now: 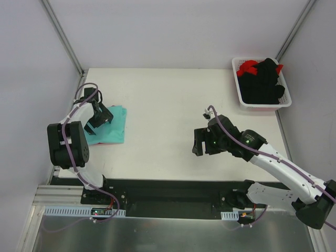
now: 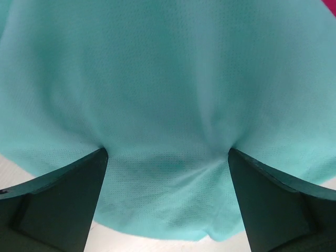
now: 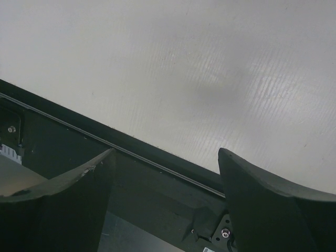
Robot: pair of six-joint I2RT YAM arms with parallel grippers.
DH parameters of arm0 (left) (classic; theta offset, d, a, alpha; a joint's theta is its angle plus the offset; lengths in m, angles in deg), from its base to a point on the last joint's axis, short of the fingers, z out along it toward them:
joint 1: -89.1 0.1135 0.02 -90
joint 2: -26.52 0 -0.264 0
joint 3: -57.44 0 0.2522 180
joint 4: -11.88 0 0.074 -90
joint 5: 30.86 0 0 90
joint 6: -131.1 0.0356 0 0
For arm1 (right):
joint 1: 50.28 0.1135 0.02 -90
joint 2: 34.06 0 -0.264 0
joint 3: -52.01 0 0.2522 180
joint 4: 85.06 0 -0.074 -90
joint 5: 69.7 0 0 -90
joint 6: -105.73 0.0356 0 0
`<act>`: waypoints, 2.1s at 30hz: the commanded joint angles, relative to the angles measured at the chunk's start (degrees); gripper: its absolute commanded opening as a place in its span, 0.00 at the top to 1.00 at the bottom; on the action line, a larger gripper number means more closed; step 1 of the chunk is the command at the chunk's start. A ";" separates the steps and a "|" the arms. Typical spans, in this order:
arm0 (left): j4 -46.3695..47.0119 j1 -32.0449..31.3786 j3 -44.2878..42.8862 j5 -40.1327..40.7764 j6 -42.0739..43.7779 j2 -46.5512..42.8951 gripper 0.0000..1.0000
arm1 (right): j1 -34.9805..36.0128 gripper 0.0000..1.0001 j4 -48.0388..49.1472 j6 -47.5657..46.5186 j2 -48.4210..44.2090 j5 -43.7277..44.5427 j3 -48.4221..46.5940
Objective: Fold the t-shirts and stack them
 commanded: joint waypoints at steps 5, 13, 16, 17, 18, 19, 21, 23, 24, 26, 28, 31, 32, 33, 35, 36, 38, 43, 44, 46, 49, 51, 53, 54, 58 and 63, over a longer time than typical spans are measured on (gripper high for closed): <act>2.16 2.07 -4.07 -5.18 0.03 9.11 0.01 | -0.22 0.18 -0.46 -0.61 -1.11 -1.99 -2.81; 1.98 2.43 -12.77 -4.66 2.22 16.93 0.01 | -0.39 0.18 -1.70 -1.93 -0.76 -2.43 -5.89; 2.07 2.43 -17.08 -5.18 3.10 20.18 0.01 | -0.74 0.17 -1.70 -2.19 -0.23 -2.78 -6.16; 2.16 2.43 -19.61 -5.88 3.45 21.07 0.01 | -0.83 0.18 -1.70 -2.36 0.12 -2.95 -6.25; 2.33 2.43 -21.21 -6.23 3.98 21.95 0.01 | -1.01 0.17 -1.70 -2.54 0.56 -3.48 -6.42; 2.25 2.43 -22.79 -6.41 4.94 24.05 0.01 | -1.18 0.17 -1.78 -2.54 0.65 -3.74 -6.60; 2.25 2.43 -27.89 -7.29 5.91 26.17 0.01 | -1.27 0.17 -1.70 -2.54 1.17 -3.66 -7.04; 2.16 2.43 -32.44 -8.08 6.62 28.89 0.01 | -1.45 0.17 -1.96 -2.72 1.53 -3.66 -7.65; 2.24 2.51 -33.52 -8.69 6.71 29.51 0.01 | -1.53 0.17 -2.14 -2.72 1.79 -5.57 -8.00; 2.33 2.43 -36.32 -8.70 6.18 30.92 0.01 | -1.71 0.17 -2.84 -2.98 2.40 -5.94 -9.41; 2.33 2.43 -38.61 -10.10 6.36 32.84 0.01 | -1.89 0.17 -3.45 -3.24 3.02 -6.21 -10.81; 2.42 2.43 -43.53 -10.81 6.88 35.83 0.01 | -2.06 0.17 -3.98 -3.51 3.37 -6.29 -11.52; 2.42 2.51 -45.55 -10.72 6.80 36.63 0.01 | -2.06 0.17 -4.16 -3.42 3.46 -6.38 -11.78; 2.42 2.60 -46.61 -10.72 6.71 37.42 0.01 | -2.06 0.16 -4.16 -3.25 3.46 -6.64 -11.70; 3.21 2.69 -49.42 -13.43 6.80 39.53 0.01 | -2.15 0.16 -4.68 -3.07 3.37 -6.65 -11.78; 3.47 2.78 -50.57 -14.14 6.97 40.14 0.01 | -2.15 0.16 -5.12 -2.98 3.37 -6.56 -11.96; 4.00 3.04 -54.16 -15.90 7.59 42.25 0.01 | -2.24 0.16 -6.26 -2.98 3.20 -6.30 -12.14; 4.44 4.18 -57.70 -18.89 5.14 44.19 0.01 | -2.41 0.16 -7.85 -2.81 3.11 -5.24 -13.01; 4.44 4.27 -57.52 -18.72 4.87 43.93 0.01 | -2.41 0.16 -7.85 -2.72 3.20 -5.33 -13.10; 4.70 4.27 -55.43 -18.37 4.69 41.40 0.01 | -2.41 0.16 -7.76 -2.19 3.72 -5.77 -13.54; 5.67 4.18 -51.83 -17.58 5.12 35.35 0.01 | -2.33 0.16 -7.06 -1.67 3.55 -6.73 -13.37; 6.28 4.10 -49.88 -18.10 4.78 29.21 0.01 | -1.98 0.16 -6.53 -1.23 3.37 -6.82 -13.19; 7.16 3.75 -46.81 -18.45 4.69 24.97 0.01 | -1.71 0.16 -6.53 -0.87 3.11 -6.47 -13.02; 7.34 3.05 -46.10 -19.15 4.86 21.20 0.01 | -1.36 0.16 -6.53 -0.79 3.02 -6.38 -13.02; 8.57 0.23 -43.73 -22.21 5.30 14.32 0.01 | -0.48 0.16 -6.88 -0.43 2.41 -5.33 -13.36; 10.33 -5.12 -42.40 -29.26 6.00 14.65 0.01 | 0.04 0.16 -7.67 0.36 0.74 -4.54 -13.10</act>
